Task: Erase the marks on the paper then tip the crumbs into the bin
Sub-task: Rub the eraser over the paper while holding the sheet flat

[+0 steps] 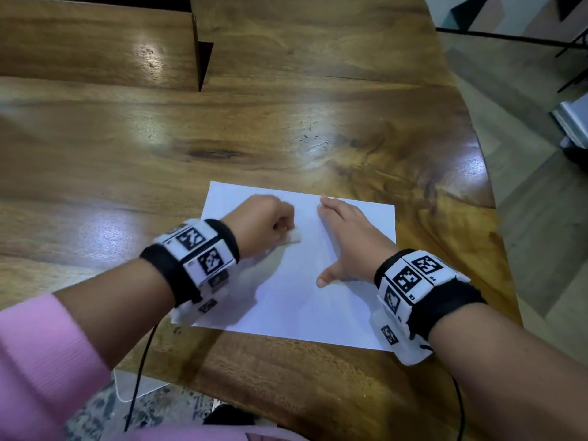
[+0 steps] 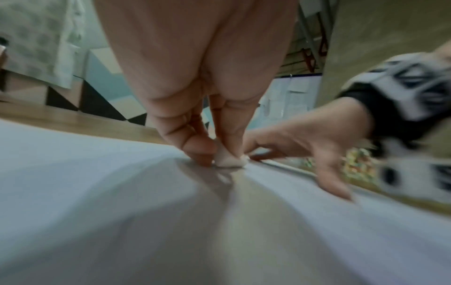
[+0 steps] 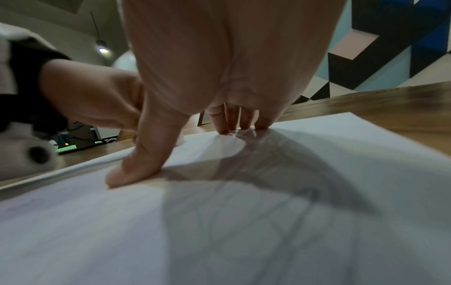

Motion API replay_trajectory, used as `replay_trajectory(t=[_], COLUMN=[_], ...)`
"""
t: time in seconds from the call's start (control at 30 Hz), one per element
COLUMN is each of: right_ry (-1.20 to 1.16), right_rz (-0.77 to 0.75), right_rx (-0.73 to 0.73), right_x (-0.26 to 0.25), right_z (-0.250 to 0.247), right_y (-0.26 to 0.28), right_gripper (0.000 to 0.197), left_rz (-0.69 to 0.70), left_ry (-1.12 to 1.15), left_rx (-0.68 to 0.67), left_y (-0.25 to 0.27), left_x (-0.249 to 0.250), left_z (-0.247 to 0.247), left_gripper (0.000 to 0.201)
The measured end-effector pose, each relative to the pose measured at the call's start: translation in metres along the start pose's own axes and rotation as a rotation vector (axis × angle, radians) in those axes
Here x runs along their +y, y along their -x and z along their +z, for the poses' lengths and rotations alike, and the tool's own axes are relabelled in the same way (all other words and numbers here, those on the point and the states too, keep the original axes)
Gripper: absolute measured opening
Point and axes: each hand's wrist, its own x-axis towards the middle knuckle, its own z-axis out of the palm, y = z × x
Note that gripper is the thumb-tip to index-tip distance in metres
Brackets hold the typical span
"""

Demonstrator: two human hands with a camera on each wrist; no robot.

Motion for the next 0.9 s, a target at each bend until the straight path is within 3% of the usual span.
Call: replay_trajectory(t=[0.1, 0.23, 0.4, 0.43, 0.57, 0.6, 0.7, 0.77, 0.9], right_ry=[0.013, -0.003, -0.012, -0.01, -0.005, -0.002, -0.001, -0.002, -0.008], right_rz=[-0.008, -0.016, -0.028, -0.029, -0.021, -0.02, -0.026, -0.03, -0.028], right_rx=[-0.019, -0.02, -0.024, -0.024, -0.025, -0.025, -0.028, -0.026, -0.023], right_x=[0.001, 0.003, 0.003, 0.003, 0.003, 0.003, 0.004, 0.004, 0.004], right_z=[-0.001, 0.0, 0.0, 0.0, 0.0, 0.0, 0.0, 0.0, 0.0], right_y=[0.0, 0.0, 0.001, 0.001, 0.001, 0.0, 0.0, 0.0, 0.001], right_gripper=[0.124, 0.124, 0.123, 0.123, 0.123, 0.123, 0.124, 0.124, 0.122], left_rz=[-0.022, 0.012, 0.092, 0.081, 0.02, 0.029, 0.111, 0.135, 0.026], left_ry=[-0.008, -0.048, -0.076, -0.073, -0.057, -0.054, -0.092, -0.119, -0.077], left_rx=[0.087, 0.081, -0.269, -0.245, 0.085, 0.072, -0.197, -0.286, -0.006], left_y=[-0.031, -0.039, -0.007, -0.01, -0.032, -0.028, 0.001, 0.008, -0.023], left_x=[0.007, 0.012, 0.007, 0.007, 0.009, 0.009, 0.005, 0.004, 0.006], left_z=[-0.009, -0.011, -0.001, -0.003, -0.006, -0.005, 0.004, 0.006, -0.005], left_gripper=[0.014, 0.009, 0.007, 0.009, 0.008, 0.004, 0.011, 0.011, 0.006])
